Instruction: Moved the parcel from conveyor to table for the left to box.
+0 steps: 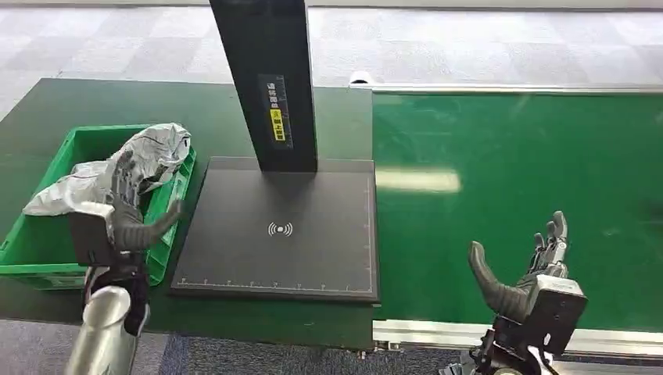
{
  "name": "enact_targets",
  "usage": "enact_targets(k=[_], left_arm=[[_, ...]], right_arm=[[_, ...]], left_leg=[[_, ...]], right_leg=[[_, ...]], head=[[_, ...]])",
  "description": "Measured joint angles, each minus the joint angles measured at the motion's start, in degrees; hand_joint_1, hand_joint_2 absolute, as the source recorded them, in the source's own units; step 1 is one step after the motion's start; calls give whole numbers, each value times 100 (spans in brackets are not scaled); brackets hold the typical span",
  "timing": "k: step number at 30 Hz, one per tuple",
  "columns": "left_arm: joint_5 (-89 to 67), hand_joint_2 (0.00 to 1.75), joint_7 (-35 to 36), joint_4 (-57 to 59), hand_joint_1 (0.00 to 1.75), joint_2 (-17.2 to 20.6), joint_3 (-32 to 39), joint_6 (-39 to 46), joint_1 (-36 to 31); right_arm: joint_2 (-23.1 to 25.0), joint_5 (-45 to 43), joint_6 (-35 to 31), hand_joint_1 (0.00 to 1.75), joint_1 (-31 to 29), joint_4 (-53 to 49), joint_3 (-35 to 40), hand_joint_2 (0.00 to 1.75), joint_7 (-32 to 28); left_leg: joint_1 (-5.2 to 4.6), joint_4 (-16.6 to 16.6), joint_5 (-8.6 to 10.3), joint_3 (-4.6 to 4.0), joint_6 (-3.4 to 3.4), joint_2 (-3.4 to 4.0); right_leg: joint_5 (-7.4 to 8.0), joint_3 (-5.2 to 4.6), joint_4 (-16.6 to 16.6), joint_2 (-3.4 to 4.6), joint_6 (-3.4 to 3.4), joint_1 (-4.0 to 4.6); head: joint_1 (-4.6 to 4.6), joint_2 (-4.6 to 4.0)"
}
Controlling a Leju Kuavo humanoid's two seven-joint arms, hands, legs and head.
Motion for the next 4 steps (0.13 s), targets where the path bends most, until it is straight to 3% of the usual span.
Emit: enact_targets(k=[4], left_arm=[[592, 175, -400, 90, 0, -369, -713, 97, 1009]], right_arm=[[48, -105, 219, 0, 103, 319, 28, 175, -135]], left_leg=[[-6, 0, -4, -7, 5, -4]], right_leg=[[-2, -7, -1, -4, 4, -6]], head=[[-2, 0]])
